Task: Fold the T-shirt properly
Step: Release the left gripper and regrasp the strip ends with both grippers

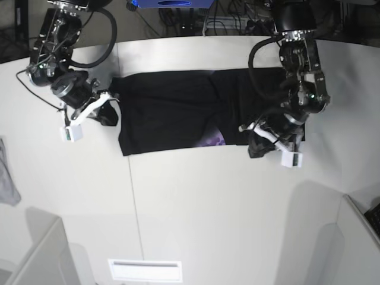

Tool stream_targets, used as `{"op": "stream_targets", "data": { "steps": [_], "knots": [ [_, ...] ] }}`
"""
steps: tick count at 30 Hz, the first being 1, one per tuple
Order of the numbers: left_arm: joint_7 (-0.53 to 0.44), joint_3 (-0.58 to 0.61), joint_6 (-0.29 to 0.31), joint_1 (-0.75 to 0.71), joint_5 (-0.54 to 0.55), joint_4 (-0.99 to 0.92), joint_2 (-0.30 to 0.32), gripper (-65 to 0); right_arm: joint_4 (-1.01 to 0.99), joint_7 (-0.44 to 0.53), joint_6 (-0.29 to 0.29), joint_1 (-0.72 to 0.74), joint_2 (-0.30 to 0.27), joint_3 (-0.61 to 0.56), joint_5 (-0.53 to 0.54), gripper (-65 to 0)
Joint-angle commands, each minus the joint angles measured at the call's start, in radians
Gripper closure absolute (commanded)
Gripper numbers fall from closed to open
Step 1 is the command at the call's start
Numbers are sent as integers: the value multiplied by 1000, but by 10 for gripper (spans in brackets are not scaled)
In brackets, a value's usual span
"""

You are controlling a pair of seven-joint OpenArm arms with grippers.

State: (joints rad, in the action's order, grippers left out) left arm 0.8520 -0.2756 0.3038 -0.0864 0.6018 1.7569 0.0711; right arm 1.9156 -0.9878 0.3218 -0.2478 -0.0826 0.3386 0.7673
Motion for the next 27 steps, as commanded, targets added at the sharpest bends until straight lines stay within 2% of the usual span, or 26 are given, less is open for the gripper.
{"op": "stream_targets", "data": {
  "steps": [1, 2, 4, 6, 7, 8, 11, 13, 16, 19, 21, 23, 27],
  "knots": [
    [-7, -47, 4, -34, 2, 53, 28, 0, 14, -9, 4, 11, -19, 4, 45, 0],
    [-7, -90, 4, -66, 2, 84, 45, 0, 5, -41, 4, 26, -30, 1, 85, -5],
    [-7, -166, 28, -120, 2, 111, 72, 0, -32, -104, 4, 61, -42, 4, 153, -191],
    [-9, -262, 108, -172, 2, 113, 97, 0, -87, -148, 4, 92, -42, 6, 208, -377],
    [-9, -317, 154, -198, -6, 107, 106, 0, -118, -147, 4, 104, -42, 7, 223, -423],
    [-9, -368, 196, -218, -6, 99, 111, 0, -146, -147, -3, 117, -42, 6, 226, -432],
    [-9, -535, 329, -278, -7, 59, 126, 0, -264, -151, -5, 164, -46, 6, 225, -396],
    [-9, -614, 389, -304, -10, 13, 146, 0, -321, -148, -6, 181, -65, -2, 225, -383],
    [-26, -684, 394, -318, -66, -82, 174, 0, -377, -147, -6, 203, -75, -3, 222, -377],
    [-153, -696, 394, -323, -191, -165, 175, 0, -396, -147, -6, 224, -78, -3, 137, -377],
    [-204, -698, 394, -323, -253, -200, 174, 0, -399, -147, -3, 230, -73, -3, 70, -378],
    [-207, -696, 394, -323, -268, -222, 172, 0, -405, -147, 1, 232, -70, -3, 24, -380],
    [-207, -695, 394, -315, -268, -243, 169, 0, -430, -131, 3, 232, -70, -5, 10, -380]
  ]
}}
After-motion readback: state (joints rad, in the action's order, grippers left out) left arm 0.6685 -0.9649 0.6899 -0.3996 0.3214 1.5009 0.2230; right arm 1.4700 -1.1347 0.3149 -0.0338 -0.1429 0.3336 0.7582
